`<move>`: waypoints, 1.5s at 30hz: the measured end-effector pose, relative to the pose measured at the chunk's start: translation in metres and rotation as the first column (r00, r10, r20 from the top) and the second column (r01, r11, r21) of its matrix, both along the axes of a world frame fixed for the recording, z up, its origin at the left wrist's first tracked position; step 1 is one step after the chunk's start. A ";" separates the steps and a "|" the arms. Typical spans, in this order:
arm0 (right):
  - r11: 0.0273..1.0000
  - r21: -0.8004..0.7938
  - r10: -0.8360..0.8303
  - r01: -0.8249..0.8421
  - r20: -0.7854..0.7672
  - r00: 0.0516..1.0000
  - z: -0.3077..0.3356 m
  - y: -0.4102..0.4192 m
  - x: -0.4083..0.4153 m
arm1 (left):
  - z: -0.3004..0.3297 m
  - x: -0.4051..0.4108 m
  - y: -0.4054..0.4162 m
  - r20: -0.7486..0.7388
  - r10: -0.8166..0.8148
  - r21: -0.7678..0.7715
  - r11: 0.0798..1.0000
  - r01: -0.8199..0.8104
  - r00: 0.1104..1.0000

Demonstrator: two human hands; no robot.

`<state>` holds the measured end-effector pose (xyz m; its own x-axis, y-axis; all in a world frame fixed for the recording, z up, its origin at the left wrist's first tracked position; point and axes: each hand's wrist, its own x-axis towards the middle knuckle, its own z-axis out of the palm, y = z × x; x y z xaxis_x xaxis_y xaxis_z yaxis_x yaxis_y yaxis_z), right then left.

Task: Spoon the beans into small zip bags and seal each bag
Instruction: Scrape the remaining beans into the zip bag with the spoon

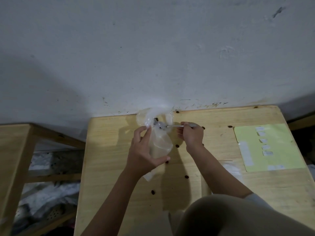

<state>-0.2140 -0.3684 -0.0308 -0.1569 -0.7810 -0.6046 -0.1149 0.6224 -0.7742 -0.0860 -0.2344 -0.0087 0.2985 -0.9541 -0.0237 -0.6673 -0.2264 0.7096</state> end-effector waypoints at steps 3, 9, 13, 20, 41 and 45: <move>0.990 0.080 -0.123 0.119 0.050 0.991 -0.004 0.006 0.004 | 0.011 -0.001 -0.007 -0.113 0.003 0.014 1.000 -0.001 0.994; 0.974 0.118 -0.208 0.195 0.114 0.971 -0.004 0.006 0.012 | 0.021 -0.003 -0.014 -0.193 0.027 0.001 1.000 -0.027 0.981; 0.987 0.108 -0.141 0.120 0.222 0.965 -0.007 0.011 0.013 | 0.021 0.002 -0.012 -0.204 0.075 -0.001 0.997 -0.077 0.976; 0.970 0.214 -0.192 0.115 0.388 0.902 -0.008 0.012 0.004 | 0.023 0.011 -0.008 -0.220 0.149 0.047 0.989 -0.142 0.964; 0.954 0.145 -0.298 0.263 0.363 0.883 0.012 0.024 -0.011 | 0.011 0.006 0.007 -0.185 0.176 0.077 0.983 -0.164 0.967; 0.970 0.076 -0.241 0.230 0.370 0.897 0.014 0.025 -0.018 | 0.010 0.007 0.007 -0.188 0.202 0.098 0.978 -0.186 0.961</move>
